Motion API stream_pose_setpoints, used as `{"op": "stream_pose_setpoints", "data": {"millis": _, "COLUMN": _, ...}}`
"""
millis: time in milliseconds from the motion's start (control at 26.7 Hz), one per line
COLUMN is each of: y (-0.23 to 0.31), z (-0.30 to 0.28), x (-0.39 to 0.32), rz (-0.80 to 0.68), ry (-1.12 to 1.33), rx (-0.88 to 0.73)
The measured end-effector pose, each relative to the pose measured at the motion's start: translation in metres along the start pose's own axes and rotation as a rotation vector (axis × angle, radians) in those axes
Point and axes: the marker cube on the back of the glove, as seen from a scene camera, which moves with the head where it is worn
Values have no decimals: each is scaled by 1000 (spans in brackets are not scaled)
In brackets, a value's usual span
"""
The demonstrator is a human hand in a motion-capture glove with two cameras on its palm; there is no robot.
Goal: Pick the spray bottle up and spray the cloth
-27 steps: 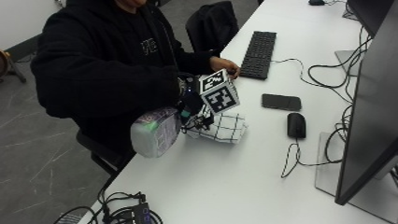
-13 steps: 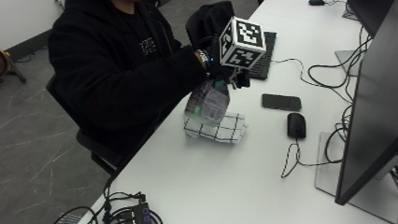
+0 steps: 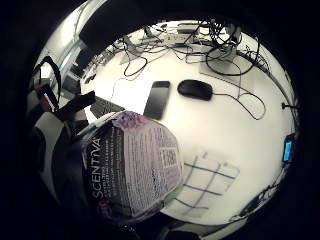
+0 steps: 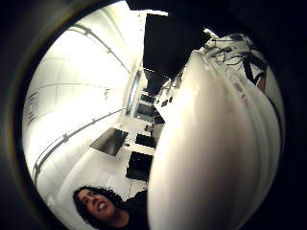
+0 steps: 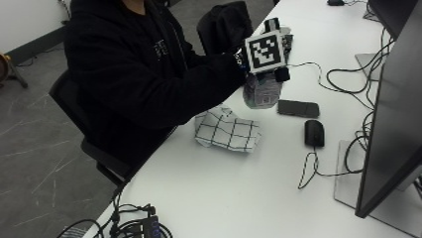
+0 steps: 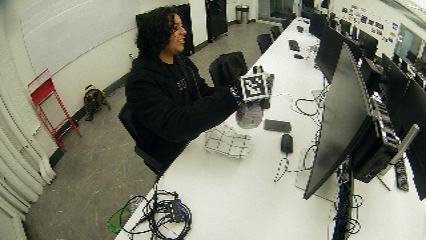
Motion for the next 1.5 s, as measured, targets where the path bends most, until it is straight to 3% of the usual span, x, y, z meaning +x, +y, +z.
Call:
{"op": "stream_pose_setpoints", "data": {"millis": 337, "y": 12, "z": 54, "x": 51, "rz": 14, "ry": -50, "rx": 117}}
{"op": "stream_pose_setpoints", "data": {"millis": 898, "y": 25, "z": 54, "x": 67, "rz": -4, "ry": -97, "rx": 230}}
{"op": "stream_pose_setpoints", "data": {"millis": 1497, "y": 31, "z": 56, "x": 70, "rz": 35, "ry": -104, "rx": 153}}
